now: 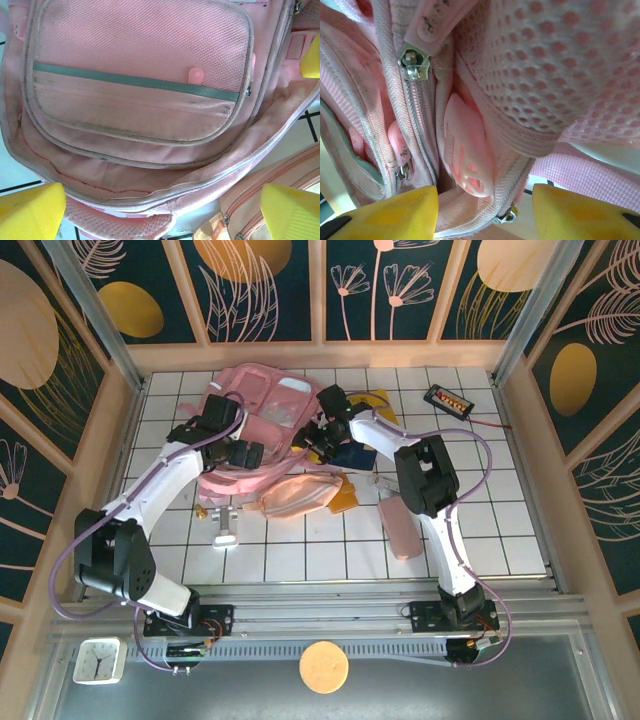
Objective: Pack the student bag
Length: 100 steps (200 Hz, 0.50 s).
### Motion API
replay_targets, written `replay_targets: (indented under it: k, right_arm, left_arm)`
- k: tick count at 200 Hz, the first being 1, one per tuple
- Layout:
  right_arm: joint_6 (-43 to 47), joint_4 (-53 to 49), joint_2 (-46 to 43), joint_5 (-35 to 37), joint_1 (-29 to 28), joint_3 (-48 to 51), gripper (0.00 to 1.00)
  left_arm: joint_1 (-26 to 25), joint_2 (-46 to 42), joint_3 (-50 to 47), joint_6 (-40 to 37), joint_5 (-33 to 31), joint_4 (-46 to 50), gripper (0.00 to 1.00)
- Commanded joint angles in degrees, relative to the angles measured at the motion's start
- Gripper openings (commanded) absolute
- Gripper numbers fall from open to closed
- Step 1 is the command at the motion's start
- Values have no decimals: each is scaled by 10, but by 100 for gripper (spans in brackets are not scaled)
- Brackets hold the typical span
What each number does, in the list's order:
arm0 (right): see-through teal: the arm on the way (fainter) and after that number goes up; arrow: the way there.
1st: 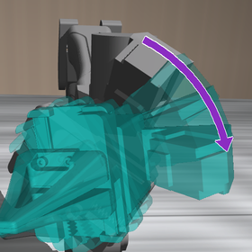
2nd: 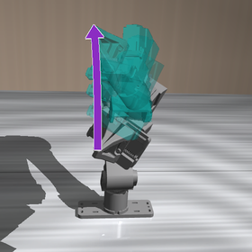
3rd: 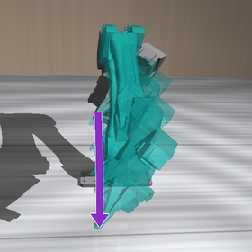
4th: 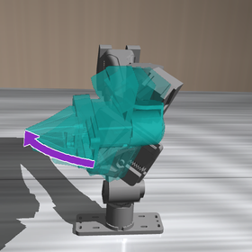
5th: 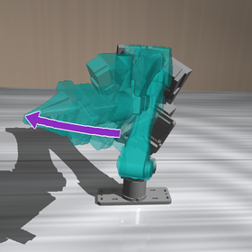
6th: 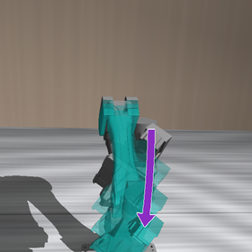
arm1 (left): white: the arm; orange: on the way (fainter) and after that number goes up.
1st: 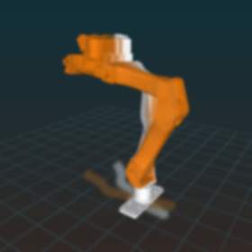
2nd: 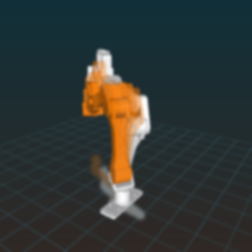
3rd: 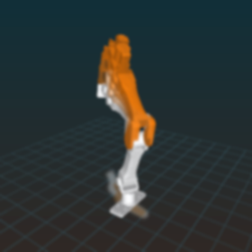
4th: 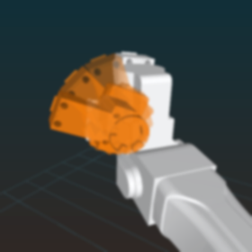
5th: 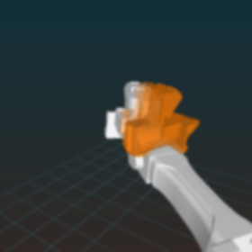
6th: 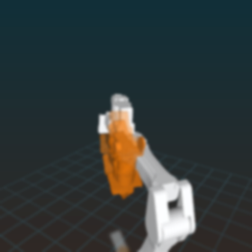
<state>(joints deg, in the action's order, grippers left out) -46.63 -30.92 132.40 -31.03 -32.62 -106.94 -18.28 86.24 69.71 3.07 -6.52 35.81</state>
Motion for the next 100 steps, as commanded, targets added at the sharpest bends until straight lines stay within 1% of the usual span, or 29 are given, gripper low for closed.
replay_targets:
  k: [1,20,30,57,78,85,100]
  right_arm:
    - [-9,-32,-13,30,1,-3,54]
    - [-21,-6,-6,18,3,13,54]
    - [-33,18,0,6,3,19,51]
    - [-55,58,21,-10,4,-1,21]
    - [-65,70,11,-19,4,-13,4]
    - [-68,70,4,-21,5,-18,0]
    - [-75,68,-12,-27,6,-35,0]
  left_arm:
    - [1,-14,-15,-16,-4,7,99]
    - [1,-12,-22,-19,2,5,99]
    - [1,-12,-24,-20,4,3,99]
    - [2,-17,-27,-38,19,0,99]
    - [1,-21,-35,-65,29,0,99]
    - [2,-24,-38,-70,29,-2,99]
    - [-1,-27,-43,-84,34,-11,99]
